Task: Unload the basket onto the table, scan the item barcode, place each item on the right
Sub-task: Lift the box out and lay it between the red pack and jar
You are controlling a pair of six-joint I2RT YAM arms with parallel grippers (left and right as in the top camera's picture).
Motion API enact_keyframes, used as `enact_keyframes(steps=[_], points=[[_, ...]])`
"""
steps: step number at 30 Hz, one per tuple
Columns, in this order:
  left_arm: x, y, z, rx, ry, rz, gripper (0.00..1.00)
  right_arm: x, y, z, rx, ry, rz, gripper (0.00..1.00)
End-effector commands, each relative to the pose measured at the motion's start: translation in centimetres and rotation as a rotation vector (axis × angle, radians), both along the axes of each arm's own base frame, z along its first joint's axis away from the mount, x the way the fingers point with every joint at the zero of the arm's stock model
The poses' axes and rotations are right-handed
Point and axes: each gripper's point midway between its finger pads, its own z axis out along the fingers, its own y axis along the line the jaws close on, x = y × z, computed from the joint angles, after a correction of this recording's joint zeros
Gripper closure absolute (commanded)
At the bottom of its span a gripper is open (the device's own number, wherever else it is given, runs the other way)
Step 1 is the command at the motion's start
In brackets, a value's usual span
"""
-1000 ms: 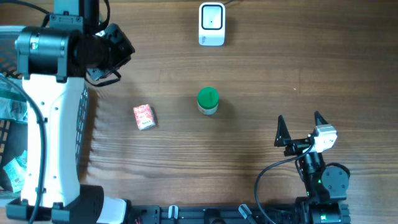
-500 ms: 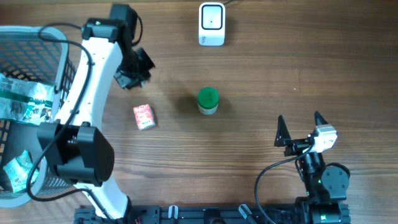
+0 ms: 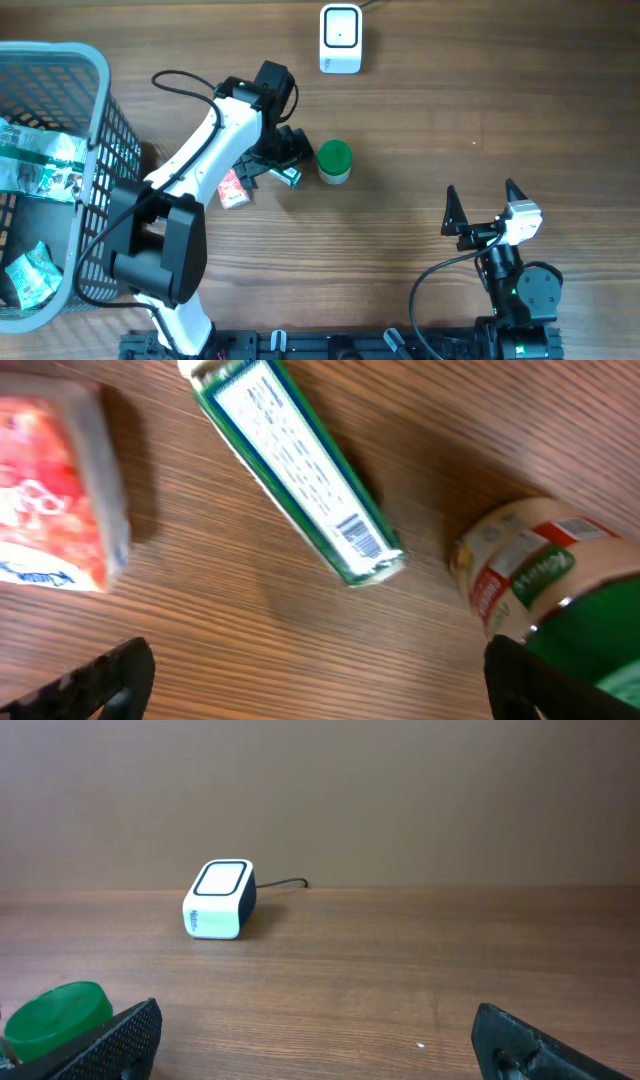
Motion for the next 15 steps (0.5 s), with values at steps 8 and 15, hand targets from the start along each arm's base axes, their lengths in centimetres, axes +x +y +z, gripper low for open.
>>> enact_keyframes(steps=[8,15], points=[[8.4,7.1,17.5,0.178,-0.531,0.119,0.00,0.0,0.2,0.1,-0.008,-0.008,0.009,0.00],[5.4,24.0,31.6,0.256,-0.814,0.588,0.00,0.0,0.2,0.1,-0.008,-0.008,0.009,0.00]])
